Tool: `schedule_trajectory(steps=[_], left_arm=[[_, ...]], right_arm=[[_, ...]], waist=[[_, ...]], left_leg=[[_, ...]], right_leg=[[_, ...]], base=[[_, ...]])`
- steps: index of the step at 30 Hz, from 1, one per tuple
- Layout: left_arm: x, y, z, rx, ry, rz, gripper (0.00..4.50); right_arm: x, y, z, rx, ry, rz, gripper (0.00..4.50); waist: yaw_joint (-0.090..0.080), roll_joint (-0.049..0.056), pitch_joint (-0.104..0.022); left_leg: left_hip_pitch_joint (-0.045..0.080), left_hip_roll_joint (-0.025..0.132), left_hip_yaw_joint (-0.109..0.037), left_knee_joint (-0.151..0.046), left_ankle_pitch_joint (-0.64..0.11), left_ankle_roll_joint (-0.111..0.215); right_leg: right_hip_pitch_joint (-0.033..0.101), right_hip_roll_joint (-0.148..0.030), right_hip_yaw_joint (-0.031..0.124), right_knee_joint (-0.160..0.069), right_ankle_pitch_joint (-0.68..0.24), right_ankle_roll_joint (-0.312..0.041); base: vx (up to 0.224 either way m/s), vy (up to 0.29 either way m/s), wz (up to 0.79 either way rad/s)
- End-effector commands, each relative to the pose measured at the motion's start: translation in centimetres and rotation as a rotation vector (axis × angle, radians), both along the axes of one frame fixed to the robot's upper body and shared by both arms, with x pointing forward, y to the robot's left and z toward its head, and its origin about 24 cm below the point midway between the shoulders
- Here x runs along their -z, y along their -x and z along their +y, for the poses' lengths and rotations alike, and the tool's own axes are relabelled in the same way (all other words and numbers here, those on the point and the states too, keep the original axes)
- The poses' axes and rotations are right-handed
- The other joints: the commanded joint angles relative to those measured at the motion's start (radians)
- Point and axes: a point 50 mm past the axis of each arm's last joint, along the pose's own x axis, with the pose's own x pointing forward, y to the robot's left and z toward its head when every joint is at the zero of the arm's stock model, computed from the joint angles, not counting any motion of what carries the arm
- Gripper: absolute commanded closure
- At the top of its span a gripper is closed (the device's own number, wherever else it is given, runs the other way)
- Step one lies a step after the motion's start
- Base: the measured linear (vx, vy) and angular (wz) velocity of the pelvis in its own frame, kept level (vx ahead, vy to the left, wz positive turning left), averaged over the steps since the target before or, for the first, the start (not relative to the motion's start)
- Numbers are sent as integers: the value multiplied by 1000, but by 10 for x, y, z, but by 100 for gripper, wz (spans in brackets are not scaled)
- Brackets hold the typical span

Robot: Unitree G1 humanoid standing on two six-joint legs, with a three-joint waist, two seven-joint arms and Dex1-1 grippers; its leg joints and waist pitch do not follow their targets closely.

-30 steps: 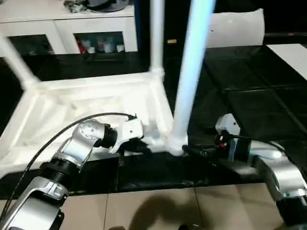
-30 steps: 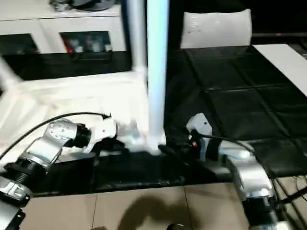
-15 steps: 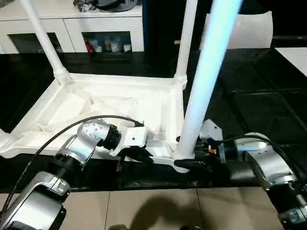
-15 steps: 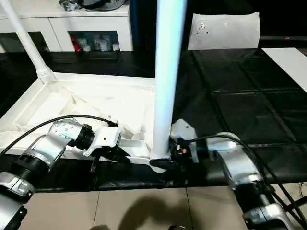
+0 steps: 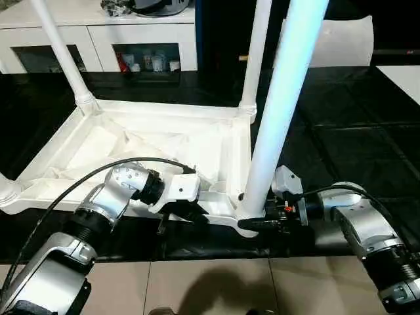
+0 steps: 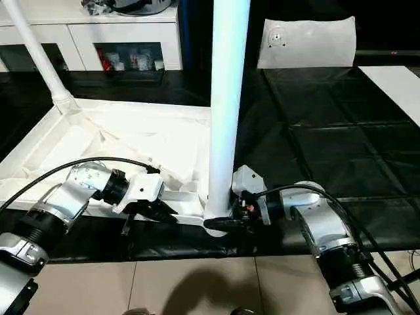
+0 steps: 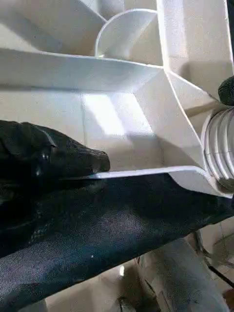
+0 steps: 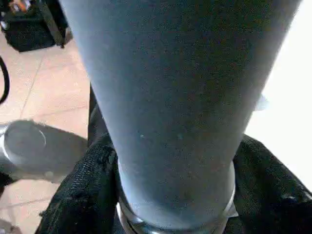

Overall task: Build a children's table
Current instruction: Rotate leg to tighten

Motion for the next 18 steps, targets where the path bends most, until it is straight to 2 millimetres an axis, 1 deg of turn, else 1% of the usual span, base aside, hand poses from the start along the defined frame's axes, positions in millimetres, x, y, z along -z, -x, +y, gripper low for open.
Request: schedule_trajectory(steps=[1,2,3,4,5,6,7,8,9,10,11,12,13,14,15,16,17,18], left_arm=[[-10,-4,-7,-25,45,-17,450],[-10,-5,-7,-56,56,-18,450],[-12,-9,-8,-126,79,-21,450],[-11,-11,-10,-191,89,-16,450],[-11,-12,-12,-232,105,-8,450],[-12,-13,-15,-270,126,-4,450],[-13,-14,-17,-296,141,-3,450],[-13,-15,-20,-322,155,-2,450],[-14,-17,-25,-377,174,-5,450],[-16,-19,-29,-412,188,-6,450],[-18,-22,-34,-466,214,-3,450],[-19,-23,-38,-500,229,3,450],[-22,-26,-44,-555,244,-6,450],[-22,-26,-44,-555,244,-6,450],[-23,-28,-46,-577,243,-17,450],[-23,-30,-51,-620,237,-40,450],[-23,-30,-54,-644,232,-51,450],[-23,-32,-58,-684,221,-72,450]], right_arm=[[-3,1,10,26,-96,30,176],[-3,1,13,48,-112,34,177],[-2,1,20,100,-145,43,177],[1,0,29,162,-171,40,178],[3,-1,35,205,-177,36,178],[5,-3,40,249,-174,32,178],[7,-6,44,290,-172,35,178],[9,-8,48,330,-170,38,178],[12,-13,55,415,-175,53,178],[13,-17,60,463,-181,67,178],[14,-20,68,515,-187,82,178],[14,-22,73,540,-188,87,178],[14,-26,81,593,-175,90,178],[14,-26,81,593,-175,90,178],[14,-28,86,620,-172,98,178],[14,-32,93,684,-158,106,178],[14,-35,97,724,-147,108,178],[12,-38,104,769,-165,120,178]], waist=[[-2,0,-77],[-4,-4,-76],[-4,-5,-75],[-6,-4,-73],[-11,0,-73],[-16,-3,-73],[-23,-2,-70],[-27,-3,-71],[-36,-3,-70],[-49,-2,-71],[-54,-6,-72],[-65,-3,-71],[-71,-2,-73],[-73,-2,-73],[-73,1,-74],[-75,0,-75],[-78,2,-75],[-80,2,-74]], left_leg=[[-14,2,17,-65,-106,84],[-15,3,20,-66,-108,83],[-15,3,18,-67,-111,75],[-15,3,17,-69,-111,64],[-11,-3,17,-68,-123,54],[-12,-5,17,-68,-126,48],[-13,-9,17,-68,-135,43],[-15,-9,17,-68,-136,39],[-16,-13,16,-67,-138,40],[-19,-11,14,-67,-132,34],[-20,-13,14,-66,-131,36],[-20,-12,14,-66,-123,35],[-22,-15,14,-63,-117,42],[-20,-16,15,-63,-111,46],[-22,-16,14,-63,-106,51],[-21,-14,15,-63,-87,60],[-21,-11,13,-65,-80,57],[-18,-12,15,-64,-89,57]], right_leg=[[70,-48,52,-66,-349,-114],[70,-47,54,-69,-348,-111],[72,-48,53,-68,-352,-111],[70,-49,53,-70,-366,-105],[69,-48,48,-76,-399,-92],[70,-47,47,-78,-410,-87],[70,-46,43,-84,-442,-74],[72,-47,43,-83,-446,-68],[72,-46,40,-88,-456,-60],[71,-46,40,-85,-444,-67],[74,-45,39,-86,-444,-63],[71,-46,41,-82,-433,-74],[74,-44,39,-85,-426,-74],[72,-44,41,-85,-419,-76],[73,-45,41,-83,-411,-79],[73,-42,43,-80,-378,-88],[72,-43,45,-77,-364,-97],[69,-43,45,-78,-365,-101]], base=[[0,0,0],[0,0,0],[0,0,0],[0,0,0],[0,0,0],[0,0,0],[0,0,0],[0,0,0],[0,0,0],[0,0,0],[0,0,0],[0,0,0],[0,0,0],[0,0,0],[0,0,0],[0,0,0],[0,0,0],[0,0,0]])
